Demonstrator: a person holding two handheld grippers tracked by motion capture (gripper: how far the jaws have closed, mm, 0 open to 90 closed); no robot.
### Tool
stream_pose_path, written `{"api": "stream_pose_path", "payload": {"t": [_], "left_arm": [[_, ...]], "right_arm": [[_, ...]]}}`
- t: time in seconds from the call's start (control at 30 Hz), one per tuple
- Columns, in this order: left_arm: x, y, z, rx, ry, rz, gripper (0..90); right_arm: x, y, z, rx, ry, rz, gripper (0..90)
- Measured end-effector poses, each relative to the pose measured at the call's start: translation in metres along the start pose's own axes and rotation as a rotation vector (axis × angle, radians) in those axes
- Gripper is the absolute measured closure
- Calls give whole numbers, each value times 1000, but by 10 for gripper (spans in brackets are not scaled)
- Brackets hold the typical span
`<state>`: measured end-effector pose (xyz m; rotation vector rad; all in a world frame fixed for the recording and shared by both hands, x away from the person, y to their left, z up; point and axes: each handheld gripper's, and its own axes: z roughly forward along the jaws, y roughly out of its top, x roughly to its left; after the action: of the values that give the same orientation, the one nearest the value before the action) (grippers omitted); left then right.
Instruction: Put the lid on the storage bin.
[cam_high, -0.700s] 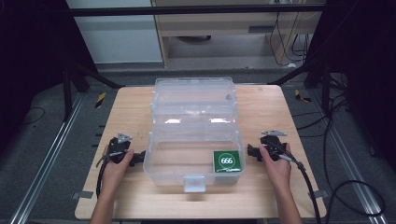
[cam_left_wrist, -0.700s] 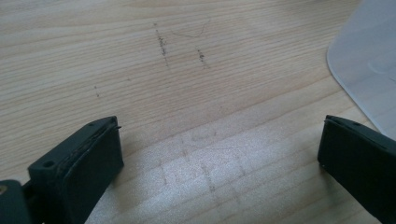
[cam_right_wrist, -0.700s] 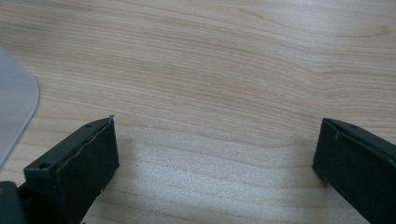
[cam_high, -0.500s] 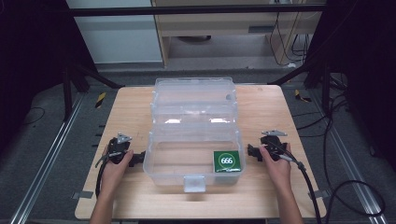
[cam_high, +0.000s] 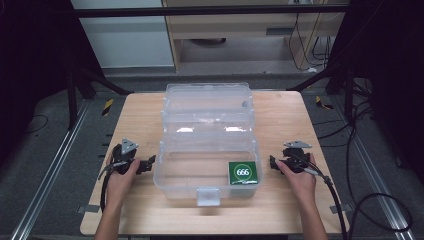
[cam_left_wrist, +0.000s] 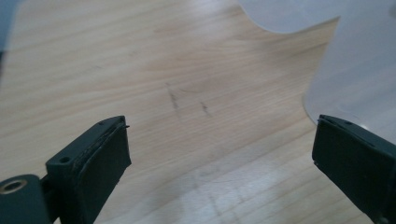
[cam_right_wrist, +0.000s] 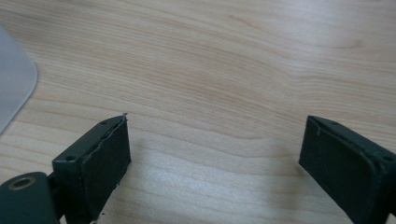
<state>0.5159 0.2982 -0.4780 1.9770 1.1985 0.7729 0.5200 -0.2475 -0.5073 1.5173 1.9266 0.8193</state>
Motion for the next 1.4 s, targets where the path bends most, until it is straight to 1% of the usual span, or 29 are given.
{"api": "stream_pose_path", "payload": {"t": [0.1,0.17,0.23,0.27,0.3,0.37,0.4,0.43,0.47,0.5,0.6,0.63,0.67,0.7,0.73,0.77,0.83,0.87,0.9,0.93,0.97,1.07,1.1,1.17,1.23,1.3,1.33,1.37,1.4], "left_arm": [[4,3,-10,-16,1,16,42],[7,7,-20,-40,-39,11,40],[8,13,-31,-63,-73,13,40],[7,16,-36,-69,-88,22,38],[6,20,-48,-69,-106,55,35],[6,24,-55,-60,-115,73,35],[6,26,-59,-60,-125,74,35],[4,34,-72,-68,-159,78,35],[4,34,-72,-68,-159,78,34],[2,39,-81,-80,-181,83,34],[-3,47,-94,-92,-229,101,34],[-9,52,-99,-73,-245,139,34],[-9,52,-99,-73,-245,139,34],[-14,55,-103,-59,-247,178,34],[-17,56,-106,-55,-253,196,49],[-21,58,-108,-52,-267,213,49],[-32,65,-114,-66,-321,230,49],[-32,65,-114,-66,-321,230,50],[-40,69,-115,-58,-344,258,49],[-40,69,-115,-58,-344,258,50],[-49,71,-113,-53,-361,286,51],[-58,72,-109,-41,-381,301,57],[-67,74,-107,-24,-390,326,58],[-74,75,-108,-23,-407,343,61],[-78,76,-110,-24,-419,350,62],[-85,78,-114,-25,-445,376,62],[-85,78,-114,-25,-445,376,62],[-90,79,-114,-21,-464,392,61],[-90,79,-114,-21,-464,392,58]], "right_arm": [[-1,2,-8,-25,-7,-19,149],[-1,7,-17,-40,-27,-68,210],[-1,9,-20,-36,-27,-69,216],[0,12,-26,-31,-14,-92,227],[2,14,-35,-29,-23,-156,263],[2,16,-40,-17,-22,-179,272],[0,20,-47,-7,-11,-195,295],[-1,29,-59,0,7,-220,326],[-1,29,-59,0,7,-220,326],[-2,35,-66,0,8,-245,334],[1,60,-89,-7,36,-307,394],[3,71,-96,-12,53,-347,435],[3,71,-96,-12,53,-347,435],[5,79,-100,-12,58,-371,438],[11,94,-108,-11,62,-432,477],[11,94,-108,-11,62,-432,477],[22,119,-115,-11,111,-506,487],[22,119,-115,-11,111,-506,487],[29,132,-118,-7,120,-554,501],[29,132,-118,-7,120,-554,501],[37,145,-120,-9,140,-591,534],[44,156,-122,-16,163,-617,572],[50,166,-123,-14,194,-639,613],[56,174,-123,-13,218,-662,655],[60,177,-124,-15,230,-676,672],[71,186,-124,-23,254,-723,720],[71,186,-124,-23,254,-723,720],[79,191,-121,-16,262,-760,731],[79,191,-121,-16,262,-760,731]]}}
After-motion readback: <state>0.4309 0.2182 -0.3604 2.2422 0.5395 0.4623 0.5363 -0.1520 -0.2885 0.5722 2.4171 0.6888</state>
